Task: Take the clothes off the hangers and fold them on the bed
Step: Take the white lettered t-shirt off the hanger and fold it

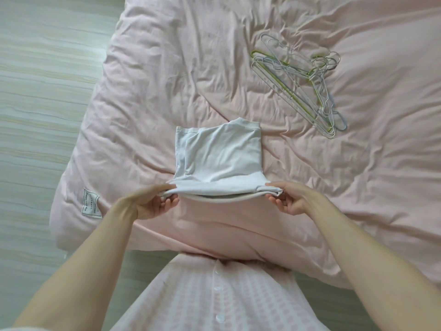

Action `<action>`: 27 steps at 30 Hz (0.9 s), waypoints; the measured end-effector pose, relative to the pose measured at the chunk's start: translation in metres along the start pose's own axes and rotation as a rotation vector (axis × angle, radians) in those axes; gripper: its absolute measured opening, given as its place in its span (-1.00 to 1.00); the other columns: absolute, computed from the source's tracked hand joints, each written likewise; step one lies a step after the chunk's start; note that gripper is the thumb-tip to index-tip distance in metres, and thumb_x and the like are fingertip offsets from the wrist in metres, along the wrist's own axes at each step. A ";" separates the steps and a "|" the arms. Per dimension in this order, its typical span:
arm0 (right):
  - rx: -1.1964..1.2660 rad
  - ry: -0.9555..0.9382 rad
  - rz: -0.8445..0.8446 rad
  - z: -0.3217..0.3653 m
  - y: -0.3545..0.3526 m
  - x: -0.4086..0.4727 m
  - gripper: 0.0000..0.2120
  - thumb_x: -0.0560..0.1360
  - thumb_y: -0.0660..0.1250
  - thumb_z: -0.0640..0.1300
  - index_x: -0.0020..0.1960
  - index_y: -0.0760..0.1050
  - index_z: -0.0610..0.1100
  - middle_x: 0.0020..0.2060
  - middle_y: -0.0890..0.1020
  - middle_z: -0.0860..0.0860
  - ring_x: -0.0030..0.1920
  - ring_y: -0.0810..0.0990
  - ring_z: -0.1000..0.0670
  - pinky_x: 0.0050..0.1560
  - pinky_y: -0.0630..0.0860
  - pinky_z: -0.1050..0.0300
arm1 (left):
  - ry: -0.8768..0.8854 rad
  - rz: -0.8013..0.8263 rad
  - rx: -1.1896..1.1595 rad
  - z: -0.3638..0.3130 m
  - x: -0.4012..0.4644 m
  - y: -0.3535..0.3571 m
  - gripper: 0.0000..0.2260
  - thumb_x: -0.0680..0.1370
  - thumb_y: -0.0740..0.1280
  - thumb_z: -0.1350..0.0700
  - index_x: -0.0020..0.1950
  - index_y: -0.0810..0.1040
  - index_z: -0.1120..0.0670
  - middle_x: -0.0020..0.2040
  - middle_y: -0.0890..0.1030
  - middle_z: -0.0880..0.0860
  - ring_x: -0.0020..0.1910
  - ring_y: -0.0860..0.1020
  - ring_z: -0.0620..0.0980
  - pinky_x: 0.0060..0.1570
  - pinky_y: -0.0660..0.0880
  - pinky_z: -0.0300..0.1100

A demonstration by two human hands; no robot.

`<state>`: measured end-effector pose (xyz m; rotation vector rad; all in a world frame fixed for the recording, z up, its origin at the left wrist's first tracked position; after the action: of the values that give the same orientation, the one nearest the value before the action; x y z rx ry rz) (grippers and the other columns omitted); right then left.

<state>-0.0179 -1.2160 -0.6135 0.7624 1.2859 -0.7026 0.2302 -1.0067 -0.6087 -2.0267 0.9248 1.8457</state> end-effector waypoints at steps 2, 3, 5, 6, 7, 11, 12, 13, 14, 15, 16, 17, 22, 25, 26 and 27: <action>0.119 -0.045 0.035 0.025 0.004 0.000 -0.72 0.54 0.26 -0.15 -0.27 0.60 -0.24 -0.53 0.60 -0.03 -0.58 0.55 0.12 -0.66 0.37 0.38 | 0.055 0.002 -0.087 -0.024 0.001 0.008 -0.82 0.58 0.22 0.17 -0.16 0.47 0.25 -0.42 0.54 0.10 -0.44 0.60 -0.02 -0.54 0.50 -0.34; 0.185 -0.063 0.055 0.038 0.008 -0.001 -0.77 0.54 0.25 -0.17 -0.20 0.59 -0.24 -0.53 0.59 -0.03 -0.57 0.55 0.12 -0.67 0.37 0.38 | 0.076 0.009 -0.119 -0.036 0.002 0.014 -0.80 0.58 0.20 0.17 -0.18 0.47 0.25 -0.41 0.55 0.10 -0.44 0.60 -0.01 -0.52 0.50 -0.34; 0.294 -0.082 0.088 0.065 0.013 0.002 -0.82 0.54 0.25 -0.17 -0.10 0.57 -0.25 -0.52 0.59 -0.03 -0.56 0.57 0.12 -0.66 0.39 0.37 | 0.114 0.019 -0.139 -0.062 0.009 0.025 -0.81 0.56 0.18 0.17 -0.20 0.46 0.23 -0.41 0.54 0.08 -0.43 0.59 -0.03 -0.52 0.49 -0.35; 0.338 -0.088 0.091 0.075 0.013 0.005 -0.84 0.54 0.26 -0.17 -0.10 0.56 -0.25 -0.52 0.59 -0.03 -0.55 0.57 0.12 -0.65 0.40 0.37 | 0.126 0.013 -0.134 -0.073 0.013 0.029 -0.81 0.55 0.18 0.17 -0.21 0.45 0.22 -0.41 0.53 0.07 -0.44 0.59 -0.04 -0.52 0.48 -0.35; 0.376 -0.091 0.089 0.088 0.014 0.009 -0.84 0.53 0.27 -0.16 -0.13 0.54 -0.24 -0.52 0.59 -0.03 -0.55 0.57 0.11 -0.65 0.40 0.37 | 0.129 0.000 -0.126 -0.087 0.020 0.034 -0.82 0.54 0.17 0.17 -0.22 0.45 0.20 -0.41 0.53 0.07 -0.45 0.58 -0.05 -0.54 0.46 -0.36; 0.436 -0.091 0.044 0.125 0.017 0.027 -0.84 0.51 0.28 -0.20 -0.21 0.52 -0.25 -0.51 0.60 -0.03 -0.56 0.57 0.11 -0.62 0.40 0.39 | 0.121 -0.085 -0.038 -0.129 0.048 0.041 -0.81 0.53 0.15 0.14 -0.27 0.41 0.14 -0.48 0.52 0.03 -0.50 0.57 -0.07 -0.58 0.41 -0.38; 0.438 -0.091 0.031 0.133 0.018 0.033 -0.85 0.51 0.28 -0.22 -0.21 0.52 -0.25 -0.50 0.60 -0.03 -0.56 0.56 0.11 -0.62 0.39 0.40 | 0.124 -0.109 0.002 -0.136 0.056 0.042 -0.80 0.53 0.15 0.13 -0.27 0.41 0.12 -0.48 0.52 0.02 -0.51 0.56 -0.07 -0.58 0.41 -0.38; 0.428 -0.090 0.019 0.142 0.018 0.040 -0.86 0.51 0.28 -0.23 -0.21 0.52 -0.25 -0.50 0.60 -0.03 -0.56 0.56 0.11 -0.61 0.39 0.41 | 0.130 -0.134 0.052 -0.145 0.063 0.044 -0.79 0.53 0.15 0.12 -0.29 0.40 0.10 -0.48 0.52 0.01 -0.51 0.56 -0.08 -0.58 0.41 -0.38; 0.424 -0.075 0.010 0.151 0.017 0.050 -0.86 0.50 0.28 -0.24 -0.20 0.52 -0.25 -0.51 0.59 -0.03 -0.57 0.55 0.12 -0.61 0.38 0.41 | 0.123 -0.154 0.094 -0.154 0.076 0.045 -0.78 0.54 0.15 0.11 -0.31 0.39 0.09 -0.48 0.52 0.00 -0.51 0.55 -0.09 -0.58 0.40 -0.39; 0.420 -0.080 -0.001 0.156 0.017 0.054 -0.87 0.51 0.27 -0.24 -0.20 0.52 -0.25 -0.52 0.59 -0.02 -0.57 0.54 0.12 -0.61 0.38 0.42 | 0.132 -0.166 0.127 -0.158 0.080 0.046 -0.77 0.53 0.14 0.10 -0.33 0.38 0.08 -0.48 0.52 -0.01 -0.51 0.55 -0.09 -0.58 0.40 -0.39; 0.419 -0.095 -0.015 0.160 0.016 0.058 -0.86 0.51 0.27 -0.24 -0.20 0.51 -0.25 -0.52 0.59 -0.03 -0.58 0.54 0.11 -0.61 0.37 0.41 | 0.144 -0.169 0.143 -0.162 0.084 0.046 -0.77 0.53 0.13 0.09 -0.32 0.39 0.07 -0.47 0.53 -0.01 -0.50 0.56 -0.09 -0.56 0.40 -0.39; 0.433 -0.106 -0.029 0.168 0.014 0.066 -0.85 0.53 0.25 -0.24 -0.19 0.50 -0.25 -0.51 0.59 -0.04 -0.58 0.54 0.10 -0.61 0.38 0.40 | 0.142 -0.174 0.158 -0.168 0.093 0.046 -0.77 0.54 0.13 0.05 -0.28 0.42 0.07 -0.46 0.55 -0.02 -0.47 0.57 -0.09 -0.52 0.40 -0.38; 0.188 -0.322 -0.357 0.179 -0.016 0.103 -0.77 0.54 0.24 -0.07 -0.21 0.45 -0.20 -0.24 0.59 -0.12 -0.28 0.59 -0.05 -0.36 0.54 0.20 | 0.362 -0.478 0.324 -0.181 0.126 0.013 -0.55 0.48 0.28 -0.24 0.14 0.44 0.09 -0.13 0.53 0.02 -0.22 0.49 -0.05 -0.18 0.43 -0.20; -0.091 -0.404 -0.372 0.166 -0.017 0.121 -0.68 0.45 0.35 0.10 -0.08 0.55 -0.19 -0.12 0.63 -0.08 -0.08 0.61 -0.09 -0.04 0.53 0.05 | 0.366 -0.514 0.483 -0.153 0.136 0.008 -0.15 0.19 0.40 -0.38 0.31 0.32 0.09 0.22 0.48 0.03 0.14 0.51 0.00 0.17 0.48 -0.01; -0.100 -0.374 -0.310 0.156 -0.010 0.125 -0.63 0.46 0.36 0.11 0.03 0.53 -0.20 -0.05 0.64 -0.07 -0.04 0.62 -0.07 0.03 0.53 0.04 | 0.342 -0.481 0.467 -0.138 0.141 0.009 -0.10 0.17 0.44 -0.37 0.34 0.30 0.10 0.24 0.47 0.00 0.17 0.51 -0.01 0.19 0.47 -0.02; -0.102 -0.335 -0.267 0.144 -0.003 0.127 -0.59 0.47 0.36 0.12 0.12 0.49 -0.19 0.00 0.63 -0.06 -0.01 0.62 -0.04 0.08 0.54 0.04 | 0.326 -0.470 0.445 -0.127 0.142 0.012 -0.11 0.20 0.48 -0.33 0.34 0.29 0.13 0.22 0.47 -0.02 0.17 0.50 -0.02 0.17 0.47 -0.06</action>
<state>0.0800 -1.3399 -0.7228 0.3719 1.1140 -0.9294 0.3250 -1.1292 -0.7208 -2.0518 0.7576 0.9880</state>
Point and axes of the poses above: each hand's wrist, its own x-axis towards the middle knuckle, its own y-axis out of the palm, z = x × y, the point moved 7 cm from there along x, towards the middle knuckle
